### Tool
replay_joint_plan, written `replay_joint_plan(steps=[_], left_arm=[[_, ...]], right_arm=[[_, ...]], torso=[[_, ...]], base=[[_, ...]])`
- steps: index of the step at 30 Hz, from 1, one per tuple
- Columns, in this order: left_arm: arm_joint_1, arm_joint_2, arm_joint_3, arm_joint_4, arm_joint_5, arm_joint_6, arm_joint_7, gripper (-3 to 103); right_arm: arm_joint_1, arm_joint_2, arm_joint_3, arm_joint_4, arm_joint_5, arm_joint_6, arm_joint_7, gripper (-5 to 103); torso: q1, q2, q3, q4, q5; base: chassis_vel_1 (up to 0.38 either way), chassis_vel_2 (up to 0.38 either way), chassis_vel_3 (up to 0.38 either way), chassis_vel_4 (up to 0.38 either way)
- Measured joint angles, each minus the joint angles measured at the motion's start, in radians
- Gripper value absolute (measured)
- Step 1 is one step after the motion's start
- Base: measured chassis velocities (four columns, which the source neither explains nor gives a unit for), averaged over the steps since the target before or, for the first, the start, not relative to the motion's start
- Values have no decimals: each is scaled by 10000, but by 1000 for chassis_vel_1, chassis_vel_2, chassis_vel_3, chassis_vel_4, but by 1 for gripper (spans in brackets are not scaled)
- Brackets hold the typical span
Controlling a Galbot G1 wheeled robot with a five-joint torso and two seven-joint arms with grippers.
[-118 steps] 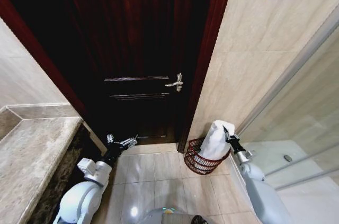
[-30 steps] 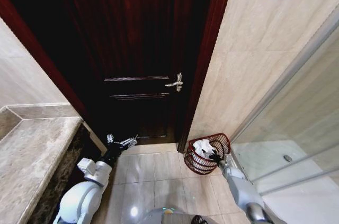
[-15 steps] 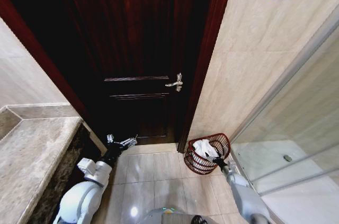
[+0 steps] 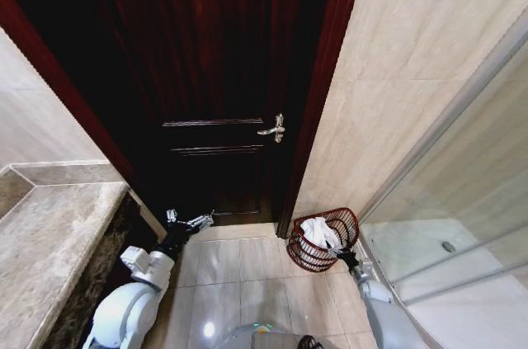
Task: Discard the used towel into the hamper.
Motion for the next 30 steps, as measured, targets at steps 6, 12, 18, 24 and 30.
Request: replay_joint_plan(steps=[6, 12, 18, 24, 30], left_arm=[[1, 0, 0, 0, 0, 0, 0, 100], [1, 0, 0, 0, 0, 0, 0, 100], [0, 0, 0, 0, 0, 0, 0, 100], [1, 0, 0, 0, 0, 0, 0, 100], [0, 0, 0, 0, 0, 0, 1, 100]], right_arm=[[-1428, 19, 462, 2595, -312, -489, 1016, 100], [-2756, 184, 885, 4644, 473, -524, 1760, 100], [-3857, 246, 1237, 7071, 1467, -856, 1765, 100], [-4683, 261, 1427, 9015, 2236, -1451, 2086, 100], [-5598, 194, 1948, 11076, 2652, -1765, 2316, 100]], torso=[[0, 0, 0, -2, -2], [-1, 0, -1, -3, 1], [0, 0, 0, -1, -3], [0, 0, 0, -2, -1], [0, 1, 0, -1, -1]], base=[[0, 0, 0, 0], [0, 0, 0, 0], [0, 0, 0, 0], [0, 0, 0, 0], [0, 0, 0, 0]])
